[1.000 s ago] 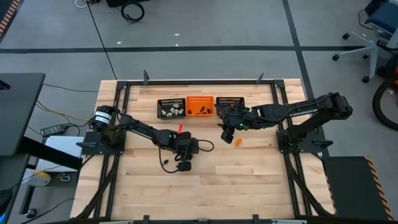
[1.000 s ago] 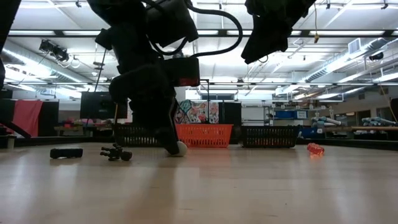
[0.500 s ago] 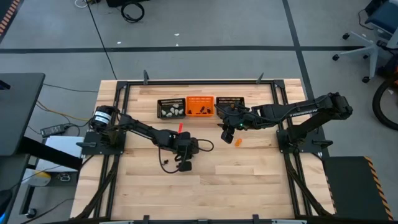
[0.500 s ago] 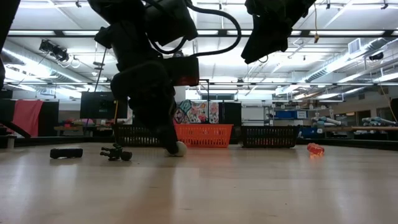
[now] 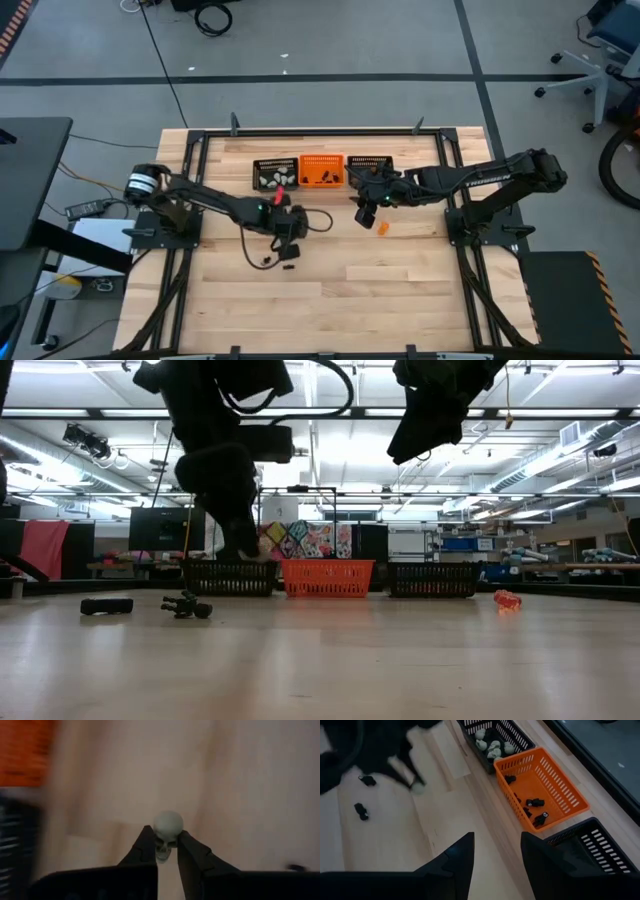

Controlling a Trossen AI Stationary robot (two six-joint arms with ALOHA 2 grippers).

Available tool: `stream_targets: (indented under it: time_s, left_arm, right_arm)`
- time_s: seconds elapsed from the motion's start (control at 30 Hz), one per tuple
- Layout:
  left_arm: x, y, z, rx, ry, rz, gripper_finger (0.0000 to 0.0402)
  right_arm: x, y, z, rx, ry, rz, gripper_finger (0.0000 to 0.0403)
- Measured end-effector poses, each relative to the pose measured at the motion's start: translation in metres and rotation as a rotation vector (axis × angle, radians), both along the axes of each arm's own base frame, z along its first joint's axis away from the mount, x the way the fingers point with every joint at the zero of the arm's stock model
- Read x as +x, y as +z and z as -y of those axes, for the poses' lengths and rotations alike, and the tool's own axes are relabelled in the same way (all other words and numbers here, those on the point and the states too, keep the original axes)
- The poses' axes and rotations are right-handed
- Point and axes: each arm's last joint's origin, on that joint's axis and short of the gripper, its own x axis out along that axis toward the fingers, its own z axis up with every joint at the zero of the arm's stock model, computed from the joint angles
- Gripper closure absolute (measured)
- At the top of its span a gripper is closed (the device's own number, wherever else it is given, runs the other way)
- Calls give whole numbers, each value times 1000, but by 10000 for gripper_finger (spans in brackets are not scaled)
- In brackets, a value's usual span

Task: Sort Halloween decoration
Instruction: Put the white skull toy into the left black bin, then put the black skeleton toy into the orange bin

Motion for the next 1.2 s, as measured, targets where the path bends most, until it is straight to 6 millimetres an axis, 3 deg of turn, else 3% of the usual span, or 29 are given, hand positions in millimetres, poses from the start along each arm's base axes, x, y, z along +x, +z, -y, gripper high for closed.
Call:
stream_targets:
  time_s: [0.33, 0.73, 1.2]
  left_arm:
    - [-15, 25, -55, 134, 159, -2, 372]
    - [-26, 29, -118, 177, 317, -26, 370]
    - [-36, 20, -155, 59, 362, -26, 291]
  right_arm:
    - [1, 1, 1, 1, -4, 14, 238]
    - [0, 0, 1, 10, -7, 8, 238]
    - [0, 0, 5, 8, -33, 13, 238]
